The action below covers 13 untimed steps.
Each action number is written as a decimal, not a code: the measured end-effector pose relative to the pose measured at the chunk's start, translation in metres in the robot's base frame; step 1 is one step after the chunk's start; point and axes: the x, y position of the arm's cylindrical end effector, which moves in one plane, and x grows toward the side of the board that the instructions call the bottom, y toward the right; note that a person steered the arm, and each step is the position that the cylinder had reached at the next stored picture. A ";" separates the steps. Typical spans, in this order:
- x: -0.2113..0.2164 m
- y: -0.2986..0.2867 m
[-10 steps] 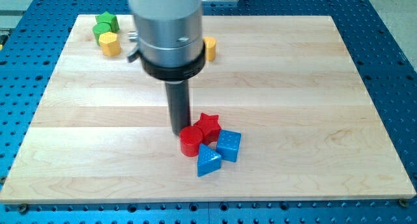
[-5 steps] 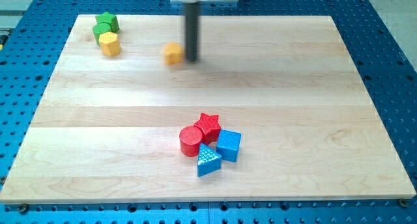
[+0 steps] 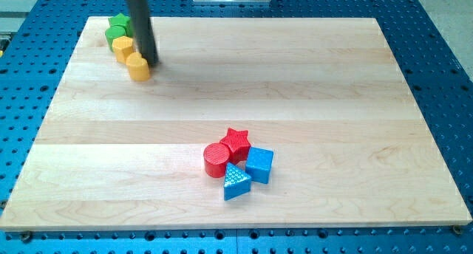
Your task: Place the yellow heart into the red blocks
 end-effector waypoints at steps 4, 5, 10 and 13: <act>0.092 -0.019; 0.072 -0.026; 0.107 0.039; 0.119 0.050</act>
